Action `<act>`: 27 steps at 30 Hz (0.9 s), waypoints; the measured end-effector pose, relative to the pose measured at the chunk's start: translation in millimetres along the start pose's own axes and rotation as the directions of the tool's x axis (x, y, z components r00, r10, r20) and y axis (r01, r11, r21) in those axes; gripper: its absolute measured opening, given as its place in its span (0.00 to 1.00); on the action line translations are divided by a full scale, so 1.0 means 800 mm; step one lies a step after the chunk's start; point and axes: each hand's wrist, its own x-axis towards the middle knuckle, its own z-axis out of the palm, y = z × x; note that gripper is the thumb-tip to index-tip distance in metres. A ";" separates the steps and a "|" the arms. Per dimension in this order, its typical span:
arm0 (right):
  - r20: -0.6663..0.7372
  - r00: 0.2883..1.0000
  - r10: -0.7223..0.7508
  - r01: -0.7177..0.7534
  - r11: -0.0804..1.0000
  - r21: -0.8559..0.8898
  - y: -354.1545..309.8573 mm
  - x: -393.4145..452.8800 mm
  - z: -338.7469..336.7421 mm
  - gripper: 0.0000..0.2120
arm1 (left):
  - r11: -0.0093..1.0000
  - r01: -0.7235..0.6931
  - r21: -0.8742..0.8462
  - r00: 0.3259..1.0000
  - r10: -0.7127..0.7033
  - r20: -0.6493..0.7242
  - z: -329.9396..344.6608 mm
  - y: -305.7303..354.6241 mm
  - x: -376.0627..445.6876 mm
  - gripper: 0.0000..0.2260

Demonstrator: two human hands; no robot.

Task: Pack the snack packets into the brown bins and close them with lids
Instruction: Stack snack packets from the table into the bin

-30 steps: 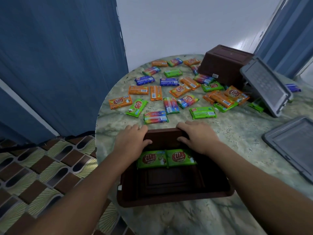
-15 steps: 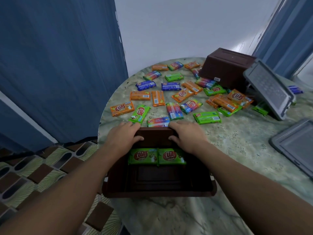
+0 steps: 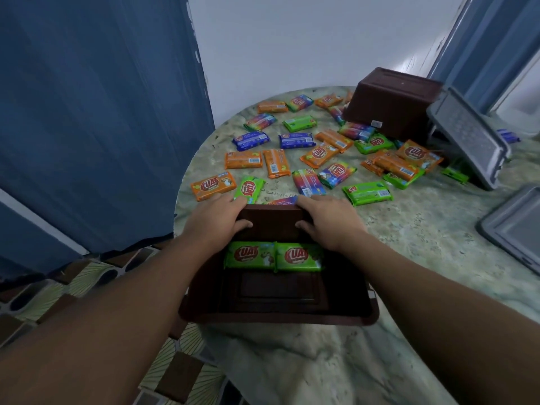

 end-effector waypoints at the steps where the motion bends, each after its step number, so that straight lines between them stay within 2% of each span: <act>1: 0.001 1.000 0.004 -0.004 1.000 -0.001 0.000 0.000 0.000 0.15 | 1.000 0.000 -0.002 1.000 0.000 -0.001 0.000 0.000 0.000 0.18; 15: 0.012 1.000 0.025 -0.025 0.998 -0.056 -0.006 -0.005 -0.002 0.16 | 0.999 -0.007 0.035 0.997 0.010 -0.077 0.003 0.005 -0.009 0.20; 22: 0.025 0.999 0.029 -0.028 0.997 -0.067 -0.008 -0.008 -0.003 0.19 | 0.994 -0.080 0.076 0.986 0.090 -0.139 0.007 0.007 -0.009 0.30; 27: 0.043 0.998 0.045 -0.044 0.999 -0.032 -0.010 -0.010 -0.006 0.24 | 0.997 -0.072 0.023 0.985 0.075 -0.155 0.010 0.011 -0.009 0.26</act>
